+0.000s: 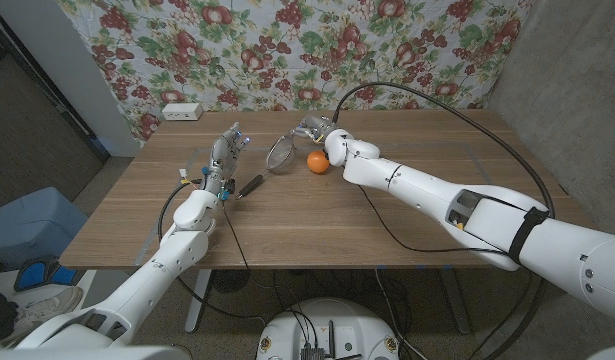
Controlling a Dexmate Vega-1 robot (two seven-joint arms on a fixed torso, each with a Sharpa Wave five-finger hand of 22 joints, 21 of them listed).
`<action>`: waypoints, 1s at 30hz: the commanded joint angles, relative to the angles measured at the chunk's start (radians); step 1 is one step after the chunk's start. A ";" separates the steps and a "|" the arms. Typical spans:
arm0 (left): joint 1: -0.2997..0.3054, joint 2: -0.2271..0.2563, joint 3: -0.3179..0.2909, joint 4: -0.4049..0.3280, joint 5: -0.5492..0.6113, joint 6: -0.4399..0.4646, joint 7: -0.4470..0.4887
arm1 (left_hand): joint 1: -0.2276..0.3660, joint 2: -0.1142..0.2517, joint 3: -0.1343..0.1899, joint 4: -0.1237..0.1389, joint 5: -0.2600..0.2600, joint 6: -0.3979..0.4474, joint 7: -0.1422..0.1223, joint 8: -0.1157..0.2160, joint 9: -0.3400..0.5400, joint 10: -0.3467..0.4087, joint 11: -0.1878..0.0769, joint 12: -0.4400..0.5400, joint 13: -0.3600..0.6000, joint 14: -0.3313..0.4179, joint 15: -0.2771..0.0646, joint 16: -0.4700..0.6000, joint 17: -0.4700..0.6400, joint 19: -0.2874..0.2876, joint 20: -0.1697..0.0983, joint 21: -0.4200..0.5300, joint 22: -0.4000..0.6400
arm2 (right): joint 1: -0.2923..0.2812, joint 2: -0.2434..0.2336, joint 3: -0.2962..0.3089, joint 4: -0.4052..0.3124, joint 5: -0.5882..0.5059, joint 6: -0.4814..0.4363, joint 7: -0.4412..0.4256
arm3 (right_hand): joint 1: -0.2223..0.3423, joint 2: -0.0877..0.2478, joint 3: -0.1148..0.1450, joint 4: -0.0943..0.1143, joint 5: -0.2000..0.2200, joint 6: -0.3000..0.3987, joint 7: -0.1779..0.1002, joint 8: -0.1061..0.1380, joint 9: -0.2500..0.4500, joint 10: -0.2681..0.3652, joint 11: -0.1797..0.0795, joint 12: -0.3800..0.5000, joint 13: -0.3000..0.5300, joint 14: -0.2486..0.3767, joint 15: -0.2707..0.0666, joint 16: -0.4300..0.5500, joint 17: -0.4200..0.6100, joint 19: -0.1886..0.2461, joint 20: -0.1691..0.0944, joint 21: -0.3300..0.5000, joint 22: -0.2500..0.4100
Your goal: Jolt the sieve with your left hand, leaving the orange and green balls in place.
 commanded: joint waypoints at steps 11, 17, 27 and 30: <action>0.003 0.001 -0.005 0.000 -0.003 0.000 0.005 | -0.009 0.040 0.002 -0.006 0.000 0.005 0.000 0.003 0.003 0.003 0.002 0.003 0.003 0.004 0.005 0.006 0.003 0.006 0.000 -0.011 0.005 | 0.039 0.039 -0.053 0.064 -0.019 -0.035 0.031 | -0.001 0.006 -0.008 0.002 -0.001 0.022 -0.002 0.006 0.006 0.025 -0.007 0.012 0.006 0.004 0.000 -0.003 0.001 0.003 -0.001 -0.004 0.003; 0.001 0.001 -0.004 0.002 -0.004 0.001 0.001 | -0.010 0.040 0.002 -0.007 0.000 0.005 0.000 0.003 0.003 0.003 0.002 0.002 0.003 0.004 0.005 0.006 0.003 0.007 0.000 -0.014 0.005 | 0.046 0.044 -0.066 0.072 -0.026 -0.047 0.041 | 0.008 0.009 -0.006 -0.002 0.001 0.024 -0.006 0.006 0.006 0.028 -0.011 0.012 0.006 0.005 -0.003 -0.004 0.000 0.002 -0.002 -0.006 0.003; 0.003 0.002 -0.006 0.002 -0.005 -0.001 0.001 | -0.010 0.040 0.002 -0.008 0.000 0.005 0.000 0.003 0.003 0.004 0.001 0.003 0.003 0.004 0.004 0.006 0.002 0.008 -0.001 -0.017 0.005 | 0.056 0.056 -0.093 0.088 -0.052 -0.068 0.042 | 0.038 0.011 -0.001 -0.013 0.004 0.051 -0.009 0.013 0.006 0.050 -0.013 0.016 0.007 0.019 -0.003 -0.002 -0.005 0.018 0.005 -0.005 0.003; 0.004 0.002 -0.007 0.001 -0.006 0.000 0.001 | -0.010 0.040 0.002 -0.008 0.000 0.005 -0.001 0.003 0.003 0.003 0.000 0.003 0.003 0.004 0.004 0.006 0.002 0.009 -0.001 -0.018 0.005 | 0.057 0.060 -0.097 0.095 -0.055 -0.071 0.039 | 0.064 0.017 0.007 -0.020 0.008 0.062 -0.012 0.016 0.006 0.055 -0.018 0.016 0.007 0.023 -0.009 -0.003 -0.008 0.020 0.002 -0.007 0.002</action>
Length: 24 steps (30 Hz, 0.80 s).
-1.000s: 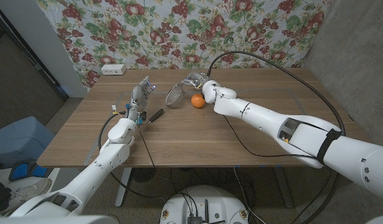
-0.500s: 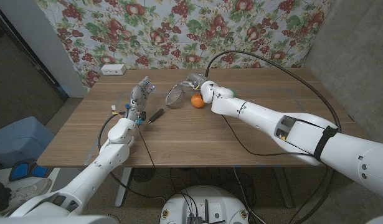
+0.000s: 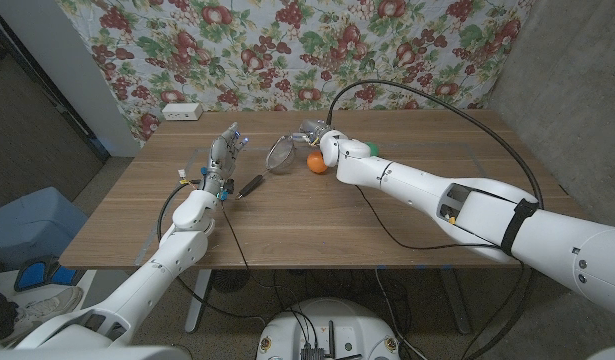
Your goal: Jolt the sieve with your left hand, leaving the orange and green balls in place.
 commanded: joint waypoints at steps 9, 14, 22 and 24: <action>0.002 0.004 -0.002 -0.001 -0.001 0.001 -0.003 | -0.010 0.040 -0.001 -0.007 0.000 0.005 -0.001 0.003 0.003 0.003 0.000 0.003 0.003 0.004 0.004 0.006 0.002 0.006 0.004 -0.007 0.005 | 0.004 0.022 -0.033 0.032 -0.039 -0.029 -0.038 | 0.122 0.061 0.029 -0.003 0.017 0.126 -0.032 0.040 0.004 0.128 -0.012 0.045 0.016 0.079 -0.062 0.031 0.001 0.042 -0.037 -0.002 0.003; 0.001 0.006 -0.002 -0.003 -0.003 0.005 -0.006 | -0.010 0.040 -0.001 -0.008 0.000 0.006 -0.001 0.003 0.003 0.003 0.001 0.002 0.003 0.004 0.005 0.006 0.002 0.007 0.003 -0.009 0.006 | 0.003 0.027 -0.039 0.039 -0.049 -0.037 -0.051 | 0.186 0.086 0.023 0.001 0.015 0.276 -0.050 0.086 0.013 0.257 -0.029 0.097 0.047 0.156 -0.103 0.084 0.020 0.072 -0.061 0.002 0.005; -0.003 0.007 -0.002 -0.001 -0.003 0.007 -0.009 | -0.009 0.041 -0.001 -0.009 0.000 0.007 -0.002 0.003 0.003 0.003 0.001 0.002 0.003 0.004 0.005 0.006 0.002 0.008 0.003 -0.011 0.006 | 0.010 0.042 -0.049 0.067 -0.057 -0.049 -0.056 | 0.282 0.092 0.024 -0.007 0.017 0.413 -0.059 0.155 0.040 0.405 -0.050 0.162 0.095 0.239 -0.140 0.164 0.060 0.106 -0.077 0.015 0.008; -0.004 0.007 -0.001 0.000 -0.003 0.007 -0.010 | -0.010 0.041 -0.001 -0.009 0.000 0.007 -0.002 0.003 0.003 0.003 0.001 0.002 0.003 0.004 0.005 0.006 0.002 0.008 0.003 -0.012 0.006 | 0.011 0.044 -0.050 0.072 -0.057 -0.051 -0.058 | 0.295 0.094 0.020 -0.002 0.015 0.423 -0.056 0.168 0.049 0.428 -0.056 0.173 0.105 0.249 -0.143 0.179 0.071 0.110 -0.081 0.017 0.009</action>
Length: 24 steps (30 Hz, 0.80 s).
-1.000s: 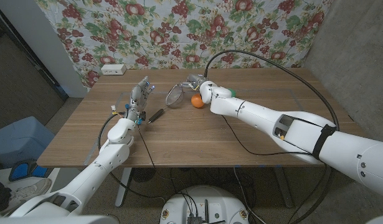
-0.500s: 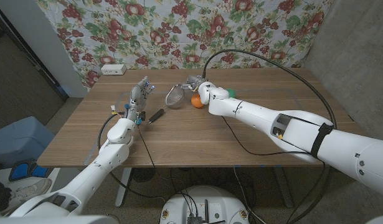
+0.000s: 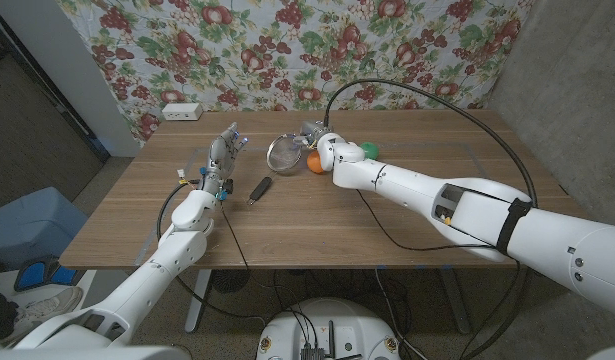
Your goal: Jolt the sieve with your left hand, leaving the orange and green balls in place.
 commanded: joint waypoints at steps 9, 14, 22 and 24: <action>-0.008 0.003 0.003 0.000 -0.001 0.010 -0.008 | -0.010 0.041 0.001 -0.007 0.000 0.007 -0.002 0.003 0.003 0.003 0.001 0.002 0.003 0.004 0.005 0.006 0.002 0.004 0.001 -0.005 0.006 | -0.012 -0.014 0.009 -0.011 0.001 0.010 -0.034 | 0.044 -0.004 0.001 0.006 0.006 0.050 0.025 0.048 0.033 0.073 -0.003 0.035 0.037 0.050 -0.137 0.038 0.019 0.023 -0.001 0.017 0.007; -0.006 0.003 0.003 -0.003 -0.001 0.011 -0.008 | -0.009 0.041 0.001 -0.009 -0.001 0.007 -0.002 0.003 0.003 0.003 0.002 0.002 0.003 0.004 0.005 0.005 0.001 0.005 0.001 -0.007 0.006 | -0.033 -0.044 0.037 -0.054 0.014 0.035 -0.055 | 0.050 -0.006 0.007 0.008 0.014 0.061 0.039 0.067 0.049 0.103 0.004 0.054 0.053 0.085 -0.138 0.045 0.017 0.031 0.004 0.021 0.007; 0.000 0.009 0.005 -0.019 0.010 0.022 0.011 | -0.006 0.040 -0.001 -0.013 -0.001 0.007 -0.002 0.003 0.003 0.003 0.000 0.002 0.003 0.004 0.005 0.005 0.000 0.006 0.001 -0.010 0.006 | -0.058 -0.067 0.086 -0.095 0.047 0.054 -0.069 | 0.057 -0.005 0.015 0.012 0.028 0.074 0.055 0.097 0.073 0.153 0.009 0.086 0.077 0.112 -0.132 0.047 0.019 0.036 0.010 0.025 0.006; 0.001 0.012 0.005 -0.024 0.012 0.026 0.016 | -0.005 0.038 -0.001 -0.016 -0.002 0.006 -0.003 0.003 0.003 0.002 -0.002 0.002 0.003 0.004 0.004 0.004 -0.001 0.007 0.000 -0.012 0.006 | -0.066 -0.074 0.106 -0.103 0.067 0.067 -0.070 | 0.058 -0.005 0.015 0.012 0.030 0.077 0.059 0.101 0.077 0.156 0.010 0.090 0.081 0.114 -0.133 0.047 0.020 0.037 0.011 0.025 0.006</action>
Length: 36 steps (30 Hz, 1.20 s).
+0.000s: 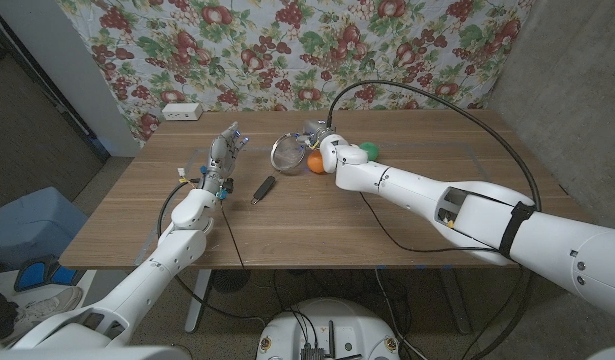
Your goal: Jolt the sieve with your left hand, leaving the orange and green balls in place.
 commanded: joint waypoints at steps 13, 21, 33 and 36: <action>0.009 0.037 0.013 -0.059 0.042 0.062 0.052 | 0.025 0.014 0.004 -0.053 -0.009 -0.005 -0.010 0.003 0.003 -0.004 -0.006 0.000 0.003 0.005 0.003 0.003 -0.003 0.008 -0.009 -0.022 0.003 | -0.041 -0.047 0.125 -0.071 0.122 0.056 -0.023 | 0.016 -0.003 0.010 0.004 0.020 0.003 0.009 0.026 0.027 0.012 0.007 0.021 0.026 0.015 -0.122 0.003 0.008 0.010 0.003 0.006 0.002; 0.015 0.054 0.016 -0.084 0.053 0.094 0.068 | 0.061 -0.005 0.011 -0.092 -0.016 -0.023 -0.012 0.005 0.004 -0.012 -0.006 0.000 0.004 0.009 0.016 0.004 -0.002 0.014 0.005 -0.039 0.003 | -0.021 -0.037 0.131 -0.071 0.145 0.012 0.006 | 0.021 -0.005 0.013 0.002 0.026 0.007 0.011 0.039 0.038 0.020 0.010 0.030 0.038 0.015 -0.117 0.000 0.010 0.006 0.008 0.005 0.002; 0.017 0.068 0.021 -0.095 0.061 0.116 0.073 | 0.077 -0.010 0.014 -0.100 -0.018 -0.024 -0.004 0.008 0.004 -0.009 0.000 0.001 0.004 0.010 0.018 0.004 -0.002 0.023 0.006 -0.044 0.003 | -0.012 -0.021 0.140 -0.078 0.168 -0.035 -0.021 | 0.029 -0.012 0.018 -0.003 0.037 0.015 0.022 0.058 0.055 0.034 0.018 0.044 0.054 0.024 -0.111 -0.005 0.008 0.006 0.016 0.006 0.002; 0.020 0.078 0.022 -0.106 0.063 0.131 0.077 | 0.089 -0.021 0.013 -0.105 -0.020 -0.028 -0.005 0.009 0.005 -0.010 0.001 0.002 0.005 0.023 0.030 0.008 -0.002 0.028 0.008 -0.049 0.004 | -0.008 -0.024 0.141 -0.079 0.176 -0.029 -0.018 | 0.029 -0.014 0.017 -0.003 0.040 0.016 0.019 0.063 0.059 0.037 0.019 0.048 0.058 0.026 -0.111 -0.004 0.010 0.006 0.017 0.006 0.002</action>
